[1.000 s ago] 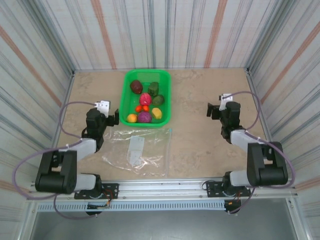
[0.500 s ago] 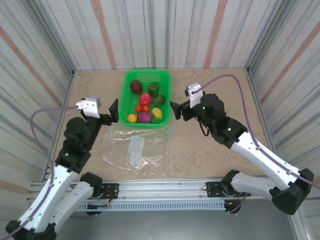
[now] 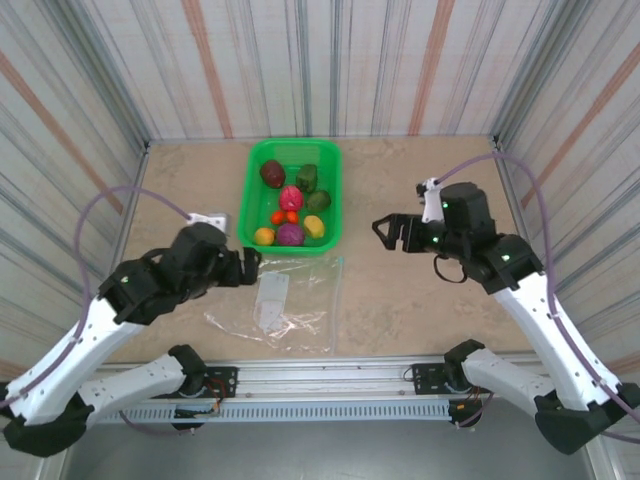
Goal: Place the food in the zip-top bag and seal the zipper
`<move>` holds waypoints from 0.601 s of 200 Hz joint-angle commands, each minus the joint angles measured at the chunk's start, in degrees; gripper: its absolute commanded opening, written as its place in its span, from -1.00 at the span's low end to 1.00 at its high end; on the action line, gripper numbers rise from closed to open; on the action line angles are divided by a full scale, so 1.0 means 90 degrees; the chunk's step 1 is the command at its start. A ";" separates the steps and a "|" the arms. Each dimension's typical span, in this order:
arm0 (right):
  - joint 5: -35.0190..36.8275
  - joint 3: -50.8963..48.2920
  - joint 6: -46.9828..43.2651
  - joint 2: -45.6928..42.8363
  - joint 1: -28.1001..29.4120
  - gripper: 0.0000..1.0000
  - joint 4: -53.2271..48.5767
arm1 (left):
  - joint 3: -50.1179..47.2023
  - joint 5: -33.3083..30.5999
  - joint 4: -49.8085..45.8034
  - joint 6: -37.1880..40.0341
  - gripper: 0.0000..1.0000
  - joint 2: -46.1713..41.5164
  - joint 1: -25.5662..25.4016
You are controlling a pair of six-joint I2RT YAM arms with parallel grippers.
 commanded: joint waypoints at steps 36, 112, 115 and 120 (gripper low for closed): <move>0.0165 -0.1260 0.1385 -0.0111 -0.0027 0.68 -0.0504 | -0.0310 0.0536 0.0913 -0.1105 0.85 0.2617 -0.1901; 0.1132 -0.1227 0.1588 -0.0573 -0.0249 0.31 -0.1268 | 0.1065 0.1171 0.1667 -0.0819 0.66 0.5638 -0.2125; 0.1137 -0.1221 0.1591 -0.0600 -0.0251 0.30 -0.1268 | 0.1063 0.1149 0.1683 -0.0831 0.66 0.5668 -0.2125; 0.1147 -0.1203 0.1606 -0.0643 -0.0253 0.30 -0.1269 | 0.1061 0.1087 0.1685 -0.0871 0.64 0.5709 -0.2125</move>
